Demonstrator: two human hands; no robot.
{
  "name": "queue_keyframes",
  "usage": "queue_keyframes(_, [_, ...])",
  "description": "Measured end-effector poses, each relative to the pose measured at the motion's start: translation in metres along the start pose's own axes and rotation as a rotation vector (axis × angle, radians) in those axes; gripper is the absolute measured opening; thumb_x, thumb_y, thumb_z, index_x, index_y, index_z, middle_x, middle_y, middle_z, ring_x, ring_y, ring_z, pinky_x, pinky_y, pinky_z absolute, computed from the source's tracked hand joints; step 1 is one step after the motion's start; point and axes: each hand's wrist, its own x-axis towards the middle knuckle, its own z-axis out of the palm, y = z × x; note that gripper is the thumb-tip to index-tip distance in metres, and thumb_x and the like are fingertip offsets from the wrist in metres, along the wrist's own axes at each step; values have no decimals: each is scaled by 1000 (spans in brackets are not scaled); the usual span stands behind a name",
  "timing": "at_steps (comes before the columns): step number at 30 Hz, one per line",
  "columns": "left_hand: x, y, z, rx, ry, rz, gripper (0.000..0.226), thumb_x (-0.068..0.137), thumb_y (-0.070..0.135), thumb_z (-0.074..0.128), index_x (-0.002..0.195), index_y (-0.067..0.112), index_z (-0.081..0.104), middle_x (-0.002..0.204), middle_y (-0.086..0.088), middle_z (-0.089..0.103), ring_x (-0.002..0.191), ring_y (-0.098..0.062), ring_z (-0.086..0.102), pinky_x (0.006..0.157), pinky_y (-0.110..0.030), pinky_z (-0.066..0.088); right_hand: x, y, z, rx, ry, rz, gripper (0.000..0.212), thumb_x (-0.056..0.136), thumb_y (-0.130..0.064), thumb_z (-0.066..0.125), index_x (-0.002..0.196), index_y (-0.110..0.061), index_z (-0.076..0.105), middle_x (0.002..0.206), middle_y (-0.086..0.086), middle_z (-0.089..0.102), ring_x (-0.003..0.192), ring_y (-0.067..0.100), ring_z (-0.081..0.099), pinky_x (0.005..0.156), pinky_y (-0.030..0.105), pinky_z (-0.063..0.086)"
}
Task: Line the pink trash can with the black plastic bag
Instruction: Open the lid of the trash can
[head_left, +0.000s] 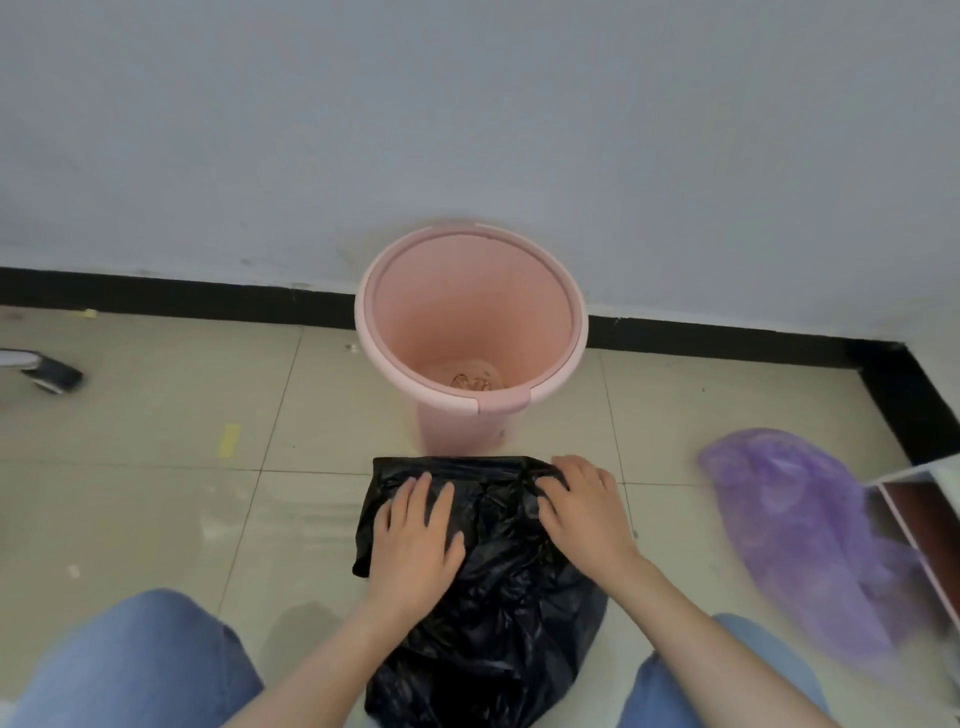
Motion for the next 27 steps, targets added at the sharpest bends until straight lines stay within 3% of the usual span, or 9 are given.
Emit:
queue_keyframes(4, [31,-3,-53,-1,265,-72,57,74,30,54,124,4,48,125,-28,56,119,-38,42,84,-50,51,37,-5,-47,93,286,17,28,75,-20,52,101,-15,62,110,14,66,102,30,61,78,36,54])
queue_keyframes(6, [45,-4,-72,10,239,-75,71,70,24,68,132,3,41,136,-31,45,124,-43,44,91,-52,47,57,-13,-62,162,130,-10,51,79,-15,58,128,-14,45,136,16,48,127,32,44,99,44,41])
queue_keyframes(8, [53,-6,-81,17,132,-43,75,83,25,56,144,7,17,152,-25,17,141,-37,21,108,-51,30,70,-24,-64,210,-29,-12,63,85,-15,51,141,-20,24,150,9,28,140,28,21,110,45,24])
queue_keyframes(11, [53,-13,-80,0,36,-26,70,90,25,42,146,14,1,157,-14,-3,145,-31,1,115,-52,11,75,-35,-56,237,46,30,55,82,-3,50,134,-18,40,140,11,43,133,33,32,103,46,30])
queue_keyframes(15, [42,-24,-80,62,46,-97,71,89,26,46,146,8,7,156,-16,8,144,-35,7,114,-55,14,75,-53,-59,316,58,73,42,88,-4,43,126,-19,51,139,5,48,128,27,36,106,45,21])
queue_keyframes(20, [33,-48,-82,132,104,-56,87,42,28,87,116,-6,58,120,-22,63,109,-35,62,79,-50,54,71,-85,-52,403,-44,40,45,87,0,43,125,-24,49,135,0,51,134,23,28,114,49,-6])
queue_keyframes(23, [25,-48,-75,9,64,-41,95,71,25,69,138,-12,11,150,-27,16,140,-38,22,111,-43,25,70,-86,-52,421,-97,17,44,88,-2,44,126,-23,49,137,1,50,136,23,26,113,52,-10])
queue_keyframes(25, [23,-44,-68,-63,31,-31,92,83,23,52,129,-4,-22,145,-17,-24,143,-35,-10,115,-38,-1,68,-83,-56,417,-127,-3,42,90,-5,44,128,-22,48,141,1,46,137,21,25,113,54,-10])
queue_keyframes(27, [23,-39,-67,-91,15,-49,91,85,23,47,121,-2,-32,134,-11,-37,138,-28,-24,116,-39,-6,67,-81,-63,452,-122,-18,43,90,-6,45,129,-23,47,141,0,45,134,20,30,113,56,-5])
